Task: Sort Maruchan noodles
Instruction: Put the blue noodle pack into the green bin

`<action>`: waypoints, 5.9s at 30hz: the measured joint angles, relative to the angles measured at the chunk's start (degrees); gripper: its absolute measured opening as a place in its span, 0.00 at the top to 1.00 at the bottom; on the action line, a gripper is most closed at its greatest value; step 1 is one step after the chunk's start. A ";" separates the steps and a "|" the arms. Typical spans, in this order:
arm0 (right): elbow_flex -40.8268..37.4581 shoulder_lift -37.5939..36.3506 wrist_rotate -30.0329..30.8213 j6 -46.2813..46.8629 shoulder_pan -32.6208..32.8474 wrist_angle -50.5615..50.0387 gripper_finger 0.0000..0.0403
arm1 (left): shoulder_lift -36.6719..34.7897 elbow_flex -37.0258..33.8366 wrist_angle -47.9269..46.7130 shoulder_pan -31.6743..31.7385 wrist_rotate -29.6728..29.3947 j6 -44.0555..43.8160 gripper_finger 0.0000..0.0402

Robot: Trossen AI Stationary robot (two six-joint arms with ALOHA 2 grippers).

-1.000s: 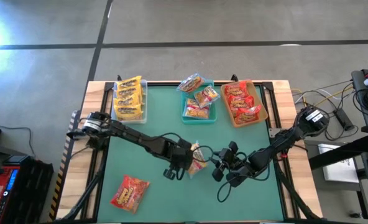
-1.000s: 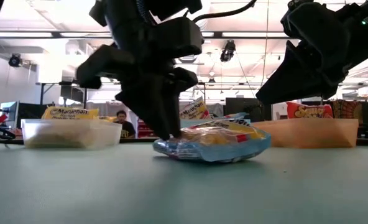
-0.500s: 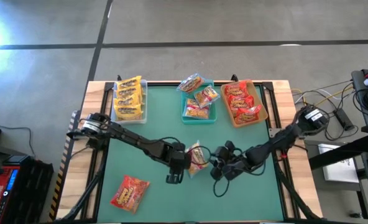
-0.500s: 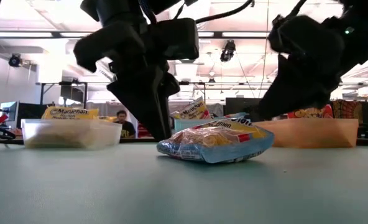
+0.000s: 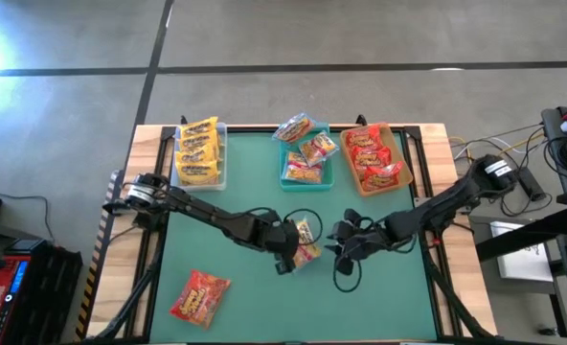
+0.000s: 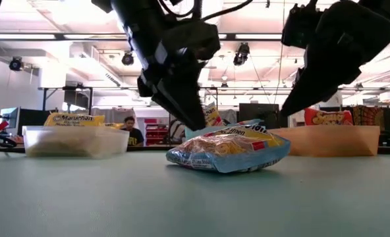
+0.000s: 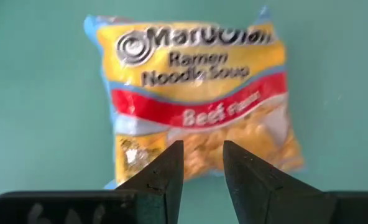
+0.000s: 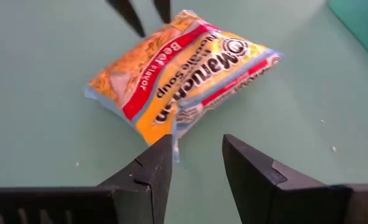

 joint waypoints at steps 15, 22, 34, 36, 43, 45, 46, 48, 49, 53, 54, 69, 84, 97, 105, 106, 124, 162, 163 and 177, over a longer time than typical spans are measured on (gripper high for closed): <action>-8.98 -4.80 -0.38 5.91 -2.08 9.31 0.67 | 0.52 -2.93 3.39 -5.84 -14.79 -11.46 0.76; -8.93 -4.89 1.49 7.26 -2.13 9.35 0.67 | 0.77 -3.27 3.58 -5.80 -14.18 -10.58 0.76; -5.95 -4.89 0.12 10.09 -4.24 9.09 0.64 | 6.93 -3.24 4.66 -6.59 -15.67 -10.47 0.76; -5.97 -4.89 -1.70 12.11 -5.11 8.52 0.61 | 7.87 -3.13 5.25 -6.57 -16.38 -10.44 0.76; -6.00 -4.89 -3.48 16.65 -6.91 8.91 0.46 | 9.28 -3.03 6.20 -6.76 -18.98 -9.20 0.76; -6.00 -4.89 -3.49 17.45 -7.22 8.94 0.42 | 9.34 -3.06 6.71 -6.76 -19.57 -8.09 0.76; -6.00 -4.89 -3.47 17.68 -7.26 8.95 0.41 | 9.38 -3.10 7.01 -6.76 -20.01 -7.58 0.76; -6.00 -4.89 -3.49 18.26 -7.24 9.00 0.38 | 9.46 -3.14 7.65 -6.72 -20.83 -6.44 0.76; -6.00 -4.89 -3.51 18.61 -7.22 8.98 0.37 | 9.50 -3.16 8.23 -6.70 -21.45 -5.69 0.76; -6.00 -4.87 -3.51 20.26 -7.22 8.98 0.35 | 9.66 -3.28 10.45 -6.20 -22.35 -3.09 0.76; -6.00 -4.86 -3.49 20.67 -7.22 9.00 0.35 | 9.67 -3.31 10.85 -6.02 -22.38 -2.80 0.76; -7.42 -3.50 -2.55 26.87 -7.07 12.44 0.35 | 12.76 -3.21 16.01 -5.14 -25.00 -1.93 0.76; -7.15 6.49 -3.48 26.33 -7.20 22.30 0.35 | 12.81 -3.10 17.07 -5.04 -25.38 -0.42 0.76; -7.13 11.83 -3.29 23.96 -7.20 30.09 0.37 | 12.83 -3.14 17.97 -4.80 -25.32 -0.18 0.76; -7.13 11.57 -3.43 23.15 -7.20 30.01 0.47 | 12.80 -3.12 18.05 -4.77 -25.35 -0.42 0.76; -7.13 11.57 -3.41 22.90 -7.20 29.99 0.49 | 12.76 -3.03 18.01 -4.77 -25.52 -0.42 0.76; -7.15 6.02 -7.32 16.82 -9.12 24.41 0.79 | 8.16 -2.81 10.32 -3.78 -28.66 -1.18 0.74; -8.71 2.74 -6.00 11.85 -11.33 18.07 0.52 | 13.29 -2.40 21.73 -1.47 -22.09 -0.66 0.71; -8.71 2.74 -5.98 11.47 -11.33 17.51 0.52 | 13.29 -2.40 21.61 -1.47 -21.80 -0.65 0.71; -8.66 2.74 -13.74 15.55 -16.04 14.47 0.38 | 13.40 -2.53 21.80 -0.96 -20.54 -0.28 0.71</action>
